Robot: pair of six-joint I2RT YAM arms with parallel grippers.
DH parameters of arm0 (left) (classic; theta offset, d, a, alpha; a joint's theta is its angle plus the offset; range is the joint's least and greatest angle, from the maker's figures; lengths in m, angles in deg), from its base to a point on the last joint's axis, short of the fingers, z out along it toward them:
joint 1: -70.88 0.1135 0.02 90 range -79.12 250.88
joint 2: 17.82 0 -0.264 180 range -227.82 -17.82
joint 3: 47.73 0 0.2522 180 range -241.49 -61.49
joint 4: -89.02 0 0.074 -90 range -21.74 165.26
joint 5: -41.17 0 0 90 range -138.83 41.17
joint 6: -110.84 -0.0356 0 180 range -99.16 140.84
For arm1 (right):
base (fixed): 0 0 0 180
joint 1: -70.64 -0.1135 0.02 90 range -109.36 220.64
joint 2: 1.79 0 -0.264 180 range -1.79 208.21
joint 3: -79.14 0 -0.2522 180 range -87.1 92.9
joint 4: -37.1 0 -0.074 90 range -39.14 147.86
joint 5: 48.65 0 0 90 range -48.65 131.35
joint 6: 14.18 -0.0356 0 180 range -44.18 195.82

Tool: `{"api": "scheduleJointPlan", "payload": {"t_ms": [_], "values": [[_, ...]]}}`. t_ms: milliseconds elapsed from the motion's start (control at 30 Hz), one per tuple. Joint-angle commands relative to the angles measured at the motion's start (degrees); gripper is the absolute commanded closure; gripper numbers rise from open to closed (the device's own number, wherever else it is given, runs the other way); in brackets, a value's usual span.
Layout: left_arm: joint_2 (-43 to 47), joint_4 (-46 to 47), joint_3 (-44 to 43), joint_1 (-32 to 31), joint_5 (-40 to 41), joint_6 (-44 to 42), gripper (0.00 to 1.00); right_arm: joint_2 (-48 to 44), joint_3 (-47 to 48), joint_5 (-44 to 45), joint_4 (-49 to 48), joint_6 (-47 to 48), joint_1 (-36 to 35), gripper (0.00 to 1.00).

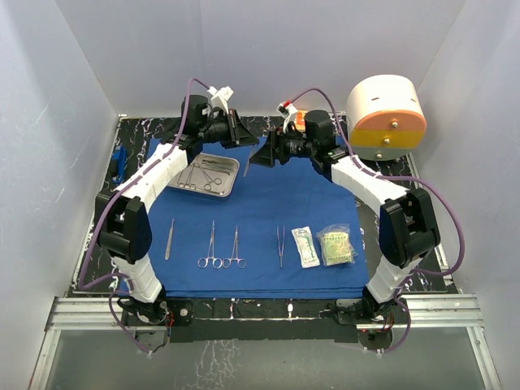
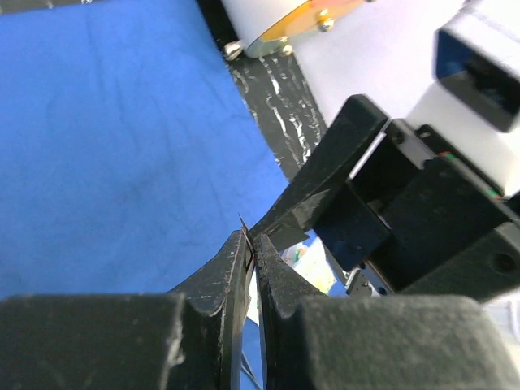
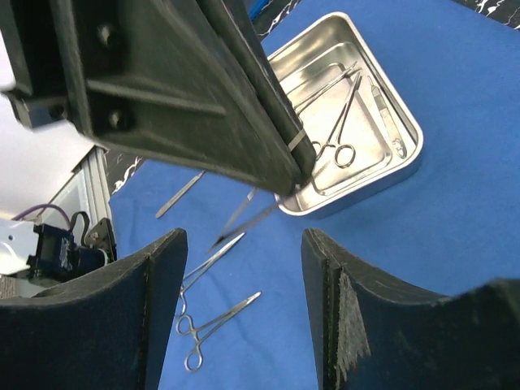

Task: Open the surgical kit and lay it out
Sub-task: Place the medical item in the surgical kit.

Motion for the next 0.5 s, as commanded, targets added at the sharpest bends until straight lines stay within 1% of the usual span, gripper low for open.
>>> {"api": "scheduleJointPlan", "payload": {"t_ms": [0, 67, 133, 200, 300, 333, 400, 467], "values": [[2.2, -8.2, -3.0, -1.6, 6.9, -4.6, 1.00, 0.1, 4.3, 3.3, -1.6, -2.4, -0.6, 0.42], [2.1, -8.8, -3.3, -1.8, 7.6, -4.8, 1.00, 0.4, 4.4, 3.1, -2.6, -3.7, -0.8, 0.41], [2.1, -9.0, -3.6, -2.1, 7.8, -4.8, 1.00, 0.8, 4.6, 4.3, -2.9, -4.6, -0.8, 0.43], [2.0, -9.2, -3.7, -2.5, 8.2, -5.0, 1.00, 1.1, 4.7, 5.8, -2.6, -5.1, -0.8, 0.47], [1.8, -9.5, -3.8, -2.7, 8.9, -5.1, 1.00, 1.1, 4.9, 7.2, -2.1, -5.5, -0.9, 0.57], [1.8, -9.6, -3.8, -2.8, 9.2, -5.2, 1.00, 2.6, 4.9, 7.8, -1.8, -5.5, -0.9, 0.59], [1.8, -9.7, -3.8, -2.9, 9.6, -5.3, 1.00, 2.8, 4.9, 8.6, -1.2, -5.4, -0.9, 0.62], [1.8, -9.7, -3.7, -3.0, 9.7, -5.3, 1.00, 2.9, 4.8, 8.9, -1.2, -5.5, -1.0, 0.63]]}}
